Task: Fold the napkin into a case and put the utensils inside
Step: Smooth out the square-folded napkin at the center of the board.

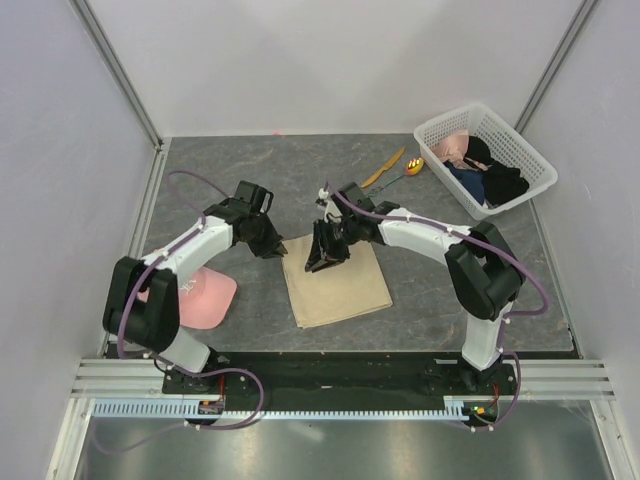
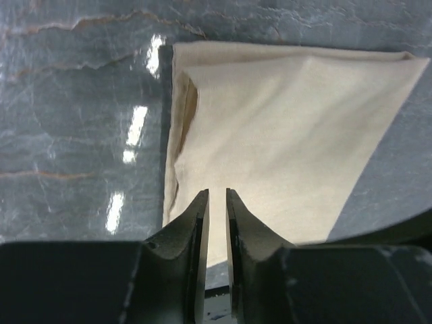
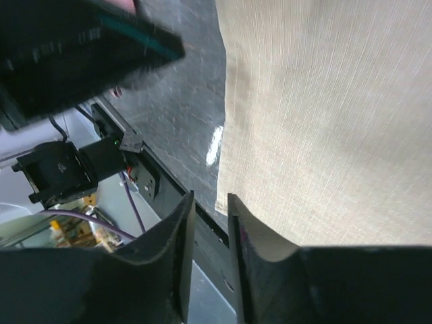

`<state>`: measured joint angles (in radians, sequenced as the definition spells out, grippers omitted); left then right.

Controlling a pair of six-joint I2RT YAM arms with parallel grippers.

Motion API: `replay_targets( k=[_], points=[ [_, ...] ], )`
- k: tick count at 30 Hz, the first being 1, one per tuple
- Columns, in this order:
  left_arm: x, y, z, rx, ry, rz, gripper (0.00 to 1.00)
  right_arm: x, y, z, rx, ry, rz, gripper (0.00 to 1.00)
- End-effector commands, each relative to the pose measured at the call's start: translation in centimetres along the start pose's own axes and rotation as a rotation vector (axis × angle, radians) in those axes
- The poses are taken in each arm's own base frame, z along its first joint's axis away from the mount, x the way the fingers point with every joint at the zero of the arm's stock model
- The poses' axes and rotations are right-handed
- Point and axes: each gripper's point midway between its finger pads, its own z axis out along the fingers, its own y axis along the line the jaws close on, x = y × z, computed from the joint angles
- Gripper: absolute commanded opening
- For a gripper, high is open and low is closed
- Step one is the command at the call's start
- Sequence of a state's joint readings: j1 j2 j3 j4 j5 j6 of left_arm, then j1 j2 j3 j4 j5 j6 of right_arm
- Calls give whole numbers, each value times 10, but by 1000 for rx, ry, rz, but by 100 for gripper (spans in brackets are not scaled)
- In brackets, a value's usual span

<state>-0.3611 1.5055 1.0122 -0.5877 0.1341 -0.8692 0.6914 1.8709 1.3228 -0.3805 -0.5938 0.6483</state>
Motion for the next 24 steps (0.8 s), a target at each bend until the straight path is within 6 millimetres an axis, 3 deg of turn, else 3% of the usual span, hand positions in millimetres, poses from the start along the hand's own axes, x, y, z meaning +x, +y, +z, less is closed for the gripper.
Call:
replay_targets(
  k=[1,7,8,12,15,19,20,22,24],
  points=[
    [-18,-10,16,-1,6,58,21,25,14,12,-67,51,-5,28],
    [-35,14,50,-101,17,55,20,75,7,36,-112,111,53,21],
    [-36,16,54,-109,24,58,19,90,-6,41,-98,132,75,21],
    [-37,12,62,-90,61,93,18,102,-12,49,-110,142,64,21],
    [-43,1,48,-59,40,116,21,85,-2,32,-130,100,65,22],
    [-38,-25,18,46,43,133,28,53,-5,-20,-88,-7,55,32],
    [-35,-33,6,78,33,141,28,57,-16,-31,-48,2,79,34],
    [-14,-40,1,101,66,167,28,48,-38,-58,-4,-58,79,38],
    [6,-43,-5,115,89,164,24,52,-61,-75,43,-64,90,38]
  ],
)
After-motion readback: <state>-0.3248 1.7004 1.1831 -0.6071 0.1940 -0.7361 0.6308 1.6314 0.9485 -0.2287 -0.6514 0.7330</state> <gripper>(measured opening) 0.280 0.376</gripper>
